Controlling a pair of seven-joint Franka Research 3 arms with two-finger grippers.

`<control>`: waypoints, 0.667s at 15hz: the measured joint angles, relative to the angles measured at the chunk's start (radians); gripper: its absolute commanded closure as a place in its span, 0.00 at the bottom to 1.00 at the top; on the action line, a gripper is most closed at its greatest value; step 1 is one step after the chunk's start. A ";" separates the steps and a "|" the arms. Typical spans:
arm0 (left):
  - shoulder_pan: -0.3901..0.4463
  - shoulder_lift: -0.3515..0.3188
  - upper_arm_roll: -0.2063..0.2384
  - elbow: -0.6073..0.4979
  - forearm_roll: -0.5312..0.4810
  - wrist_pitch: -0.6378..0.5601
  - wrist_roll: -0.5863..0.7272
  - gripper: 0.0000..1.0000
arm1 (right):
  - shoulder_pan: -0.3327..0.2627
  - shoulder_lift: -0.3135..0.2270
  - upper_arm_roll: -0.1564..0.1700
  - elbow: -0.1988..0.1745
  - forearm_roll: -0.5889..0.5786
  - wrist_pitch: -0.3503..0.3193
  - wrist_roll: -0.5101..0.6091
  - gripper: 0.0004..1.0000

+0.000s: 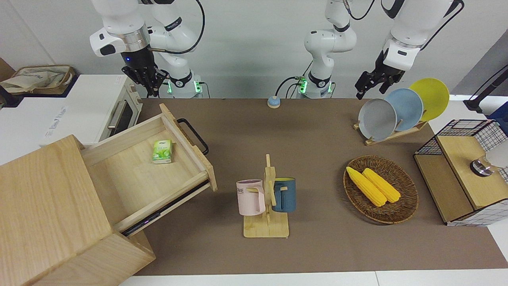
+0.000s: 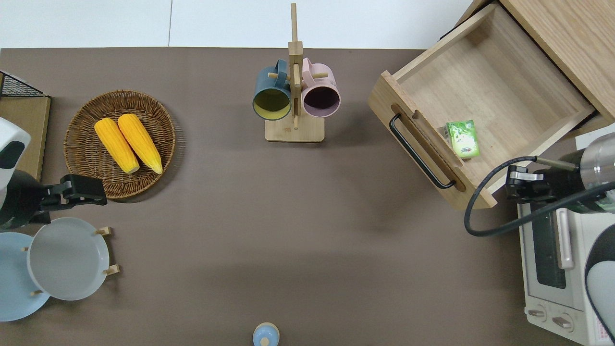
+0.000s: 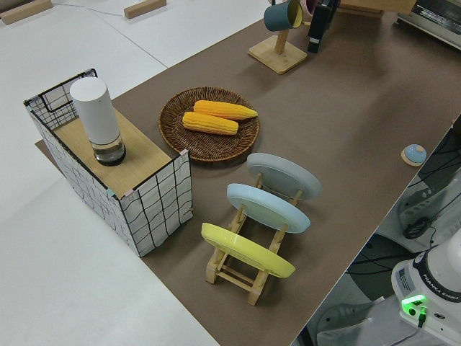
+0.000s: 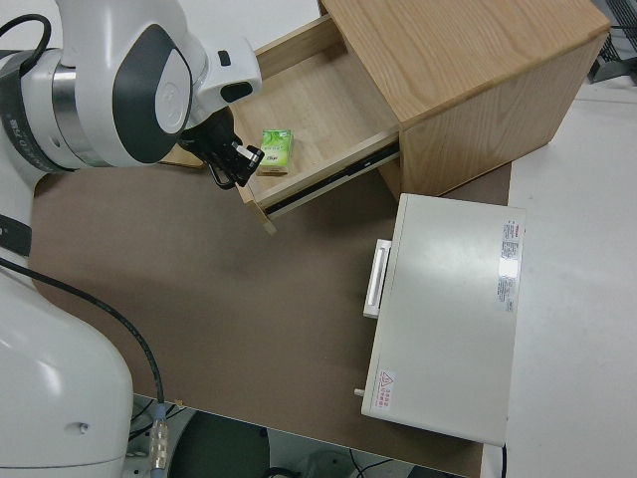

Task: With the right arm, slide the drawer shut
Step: 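Move the right gripper to the open drawer's front handle, then push the drawer front with the right gripper away from the robot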

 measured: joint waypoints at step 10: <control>0.000 0.000 0.000 0.000 0.000 0.000 0.000 0.01 | 0.152 -0.020 -0.002 -0.006 0.068 0.009 0.466 0.93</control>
